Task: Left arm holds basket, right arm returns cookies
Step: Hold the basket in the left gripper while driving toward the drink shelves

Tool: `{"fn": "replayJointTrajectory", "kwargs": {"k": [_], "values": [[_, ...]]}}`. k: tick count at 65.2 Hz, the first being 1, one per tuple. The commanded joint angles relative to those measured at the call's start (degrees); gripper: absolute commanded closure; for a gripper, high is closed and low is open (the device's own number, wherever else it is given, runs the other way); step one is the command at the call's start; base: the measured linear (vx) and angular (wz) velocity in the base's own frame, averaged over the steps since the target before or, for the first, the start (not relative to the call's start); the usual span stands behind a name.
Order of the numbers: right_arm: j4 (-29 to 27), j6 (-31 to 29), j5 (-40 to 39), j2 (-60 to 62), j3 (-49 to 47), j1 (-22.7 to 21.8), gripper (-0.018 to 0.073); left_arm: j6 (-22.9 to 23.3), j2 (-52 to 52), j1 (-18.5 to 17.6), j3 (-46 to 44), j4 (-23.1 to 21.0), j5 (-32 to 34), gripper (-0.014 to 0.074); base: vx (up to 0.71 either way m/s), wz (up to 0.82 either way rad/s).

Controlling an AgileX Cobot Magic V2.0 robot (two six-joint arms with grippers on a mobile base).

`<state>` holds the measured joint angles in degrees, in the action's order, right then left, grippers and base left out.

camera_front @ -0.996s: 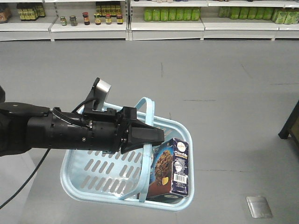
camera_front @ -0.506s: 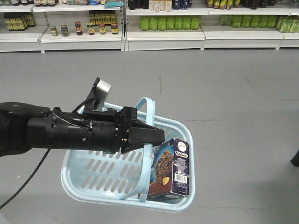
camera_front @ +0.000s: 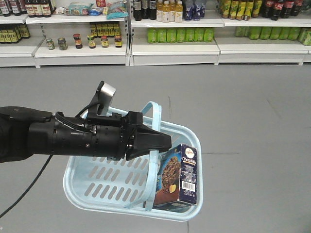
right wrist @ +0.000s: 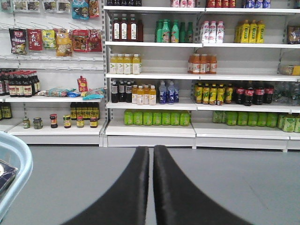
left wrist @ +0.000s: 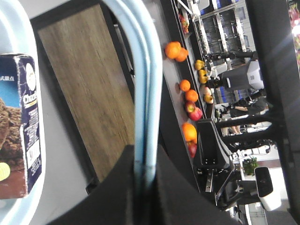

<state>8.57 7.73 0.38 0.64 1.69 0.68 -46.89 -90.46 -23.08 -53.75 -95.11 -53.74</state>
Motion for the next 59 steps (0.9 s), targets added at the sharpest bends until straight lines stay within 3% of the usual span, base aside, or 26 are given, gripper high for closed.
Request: {"fn": "replayJointTrajectory", "kwargs": {"k": [1, 59], "values": [[0.4, -0.2, -4.3, 0.7, 1.0, -0.1, 0.0570, -0.8, 2.9, -0.2, -1.6, -6.8, -3.1, 0.0602, 0.51, 0.06], [0.4, -0.2, -4.3, 0.7, 1.0, -0.1, 0.0570, -0.8, 2.9, -0.2, -1.6, -6.8, -3.1, 0.0602, 0.49, 0.01]]}}
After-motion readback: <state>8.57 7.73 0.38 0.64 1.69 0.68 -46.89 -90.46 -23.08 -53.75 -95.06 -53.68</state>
